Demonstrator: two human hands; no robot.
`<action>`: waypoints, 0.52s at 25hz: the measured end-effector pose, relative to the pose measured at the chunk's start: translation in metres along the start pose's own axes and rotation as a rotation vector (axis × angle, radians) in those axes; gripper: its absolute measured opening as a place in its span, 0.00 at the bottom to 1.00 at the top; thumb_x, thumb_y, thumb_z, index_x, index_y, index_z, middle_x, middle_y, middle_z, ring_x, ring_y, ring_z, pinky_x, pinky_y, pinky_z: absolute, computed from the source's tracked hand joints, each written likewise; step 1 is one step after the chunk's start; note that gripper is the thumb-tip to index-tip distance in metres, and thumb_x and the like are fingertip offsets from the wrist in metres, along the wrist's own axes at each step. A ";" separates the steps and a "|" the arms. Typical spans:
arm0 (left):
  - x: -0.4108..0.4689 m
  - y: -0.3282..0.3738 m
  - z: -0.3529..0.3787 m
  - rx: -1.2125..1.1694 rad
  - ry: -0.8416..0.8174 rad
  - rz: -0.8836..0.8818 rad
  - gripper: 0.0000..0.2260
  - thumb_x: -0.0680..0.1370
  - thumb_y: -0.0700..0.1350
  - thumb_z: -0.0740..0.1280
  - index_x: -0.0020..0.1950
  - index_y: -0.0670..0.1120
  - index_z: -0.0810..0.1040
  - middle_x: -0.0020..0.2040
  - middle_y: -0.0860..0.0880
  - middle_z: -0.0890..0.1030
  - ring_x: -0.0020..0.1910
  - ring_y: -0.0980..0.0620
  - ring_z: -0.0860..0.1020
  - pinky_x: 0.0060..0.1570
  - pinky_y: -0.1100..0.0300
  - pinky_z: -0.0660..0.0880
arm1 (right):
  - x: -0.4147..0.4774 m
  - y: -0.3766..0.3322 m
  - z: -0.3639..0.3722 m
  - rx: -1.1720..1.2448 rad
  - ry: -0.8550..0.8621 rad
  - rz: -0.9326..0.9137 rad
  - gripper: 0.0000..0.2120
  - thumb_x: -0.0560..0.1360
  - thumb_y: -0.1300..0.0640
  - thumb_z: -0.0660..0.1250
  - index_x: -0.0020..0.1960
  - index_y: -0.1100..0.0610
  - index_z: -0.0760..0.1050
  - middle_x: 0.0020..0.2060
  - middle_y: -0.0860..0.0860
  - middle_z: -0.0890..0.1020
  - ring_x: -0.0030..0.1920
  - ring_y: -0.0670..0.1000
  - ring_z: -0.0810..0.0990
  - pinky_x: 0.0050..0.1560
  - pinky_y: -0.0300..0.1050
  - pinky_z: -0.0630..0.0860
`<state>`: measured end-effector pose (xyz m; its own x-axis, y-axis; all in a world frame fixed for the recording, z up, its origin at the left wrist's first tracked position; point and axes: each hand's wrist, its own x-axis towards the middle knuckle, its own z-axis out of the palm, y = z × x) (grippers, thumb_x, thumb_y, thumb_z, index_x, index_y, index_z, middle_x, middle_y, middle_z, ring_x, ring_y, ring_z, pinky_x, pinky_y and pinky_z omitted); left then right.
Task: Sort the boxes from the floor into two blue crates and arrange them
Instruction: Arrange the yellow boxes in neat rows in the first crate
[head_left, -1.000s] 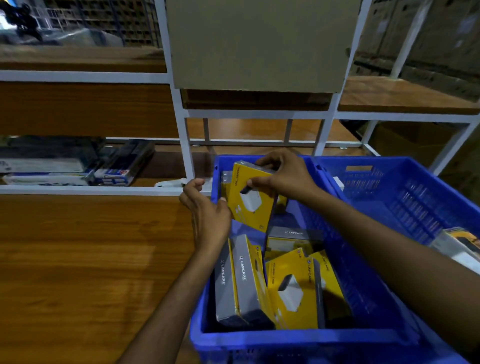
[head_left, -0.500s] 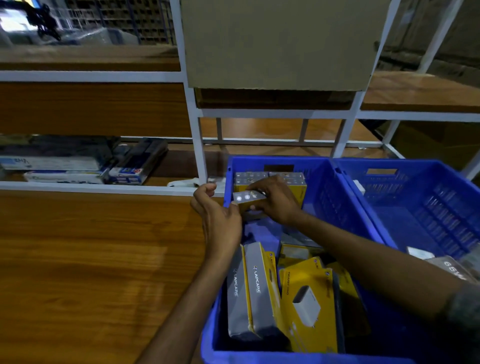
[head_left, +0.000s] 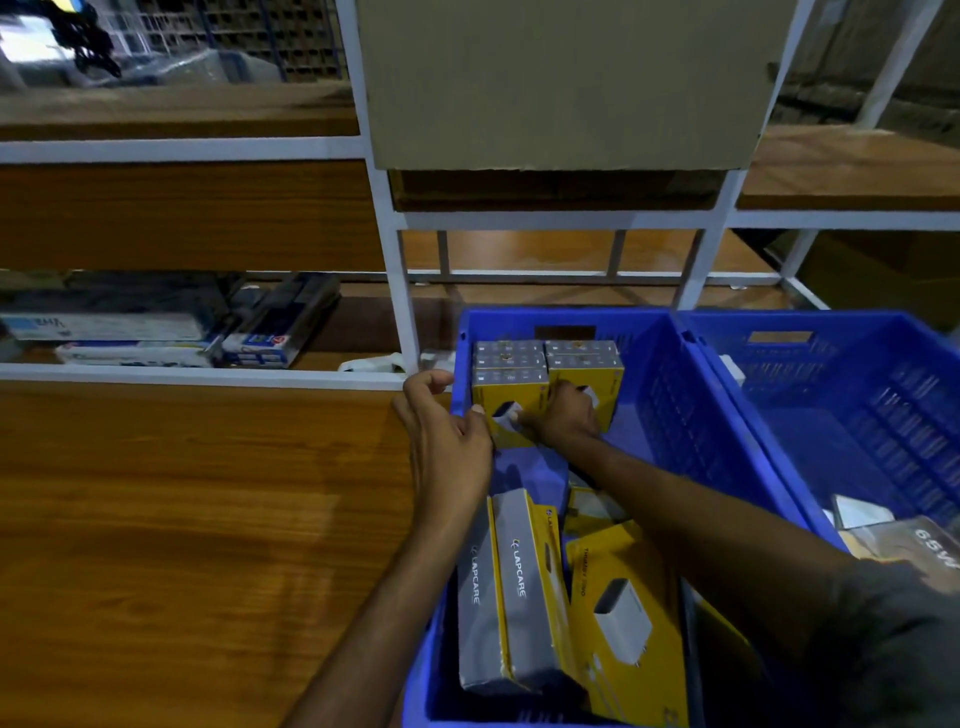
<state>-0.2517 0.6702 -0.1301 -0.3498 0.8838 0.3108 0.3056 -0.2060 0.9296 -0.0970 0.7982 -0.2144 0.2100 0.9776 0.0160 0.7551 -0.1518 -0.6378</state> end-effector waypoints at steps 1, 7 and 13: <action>-0.001 0.000 0.000 0.013 -0.011 0.017 0.17 0.79 0.35 0.68 0.62 0.50 0.67 0.63 0.50 0.67 0.42 0.62 0.76 0.37 0.71 0.74 | 0.003 0.000 -0.002 -0.014 -0.016 -0.007 0.24 0.68 0.41 0.81 0.49 0.58 0.78 0.44 0.53 0.80 0.49 0.53 0.81 0.40 0.44 0.70; 0.004 -0.007 0.002 0.082 -0.120 0.127 0.14 0.77 0.35 0.69 0.54 0.53 0.72 0.55 0.52 0.74 0.44 0.57 0.76 0.45 0.52 0.77 | 0.006 -0.006 -0.059 -0.214 -0.439 0.011 0.19 0.70 0.46 0.80 0.37 0.59 0.78 0.35 0.56 0.81 0.34 0.54 0.80 0.34 0.44 0.75; 0.000 -0.013 0.008 0.147 -0.328 0.229 0.12 0.78 0.41 0.69 0.49 0.58 0.71 0.52 0.56 0.74 0.43 0.53 0.78 0.44 0.43 0.79 | -0.040 0.018 -0.118 -0.567 -0.806 -0.190 0.35 0.67 0.41 0.82 0.68 0.49 0.73 0.62 0.49 0.79 0.59 0.55 0.80 0.61 0.56 0.80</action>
<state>-0.2491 0.6764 -0.1438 0.0346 0.9140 0.4043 0.4737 -0.3712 0.7986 -0.0191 0.7389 -0.1356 -0.2697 0.7678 -0.5811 0.9609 0.1750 -0.2147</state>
